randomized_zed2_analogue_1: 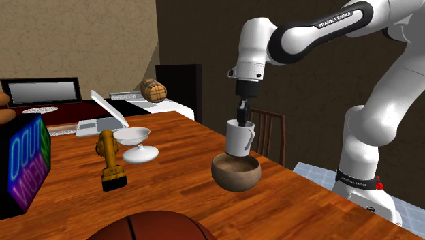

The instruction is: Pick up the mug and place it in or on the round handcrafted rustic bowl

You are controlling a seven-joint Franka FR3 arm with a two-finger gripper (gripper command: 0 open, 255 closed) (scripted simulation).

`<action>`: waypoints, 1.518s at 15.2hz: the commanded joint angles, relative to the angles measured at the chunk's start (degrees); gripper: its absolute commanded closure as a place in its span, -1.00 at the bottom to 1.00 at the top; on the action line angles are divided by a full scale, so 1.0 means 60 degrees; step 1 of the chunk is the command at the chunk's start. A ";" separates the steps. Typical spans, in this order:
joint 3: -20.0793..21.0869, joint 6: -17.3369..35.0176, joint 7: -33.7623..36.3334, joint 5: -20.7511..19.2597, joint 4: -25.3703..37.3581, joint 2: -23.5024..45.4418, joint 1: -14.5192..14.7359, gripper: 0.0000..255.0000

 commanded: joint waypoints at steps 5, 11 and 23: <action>0.0148 0.0838 -0.0031 0.0056 -0.0571 0.0264 0.0011 1.00; 0.0147 0.0838 -0.0031 0.0056 -0.0571 0.0264 0.0011 1.00; -0.0150 -0.0479 -0.0061 -0.0013 0.0240 -0.0239 -0.0004 -1.00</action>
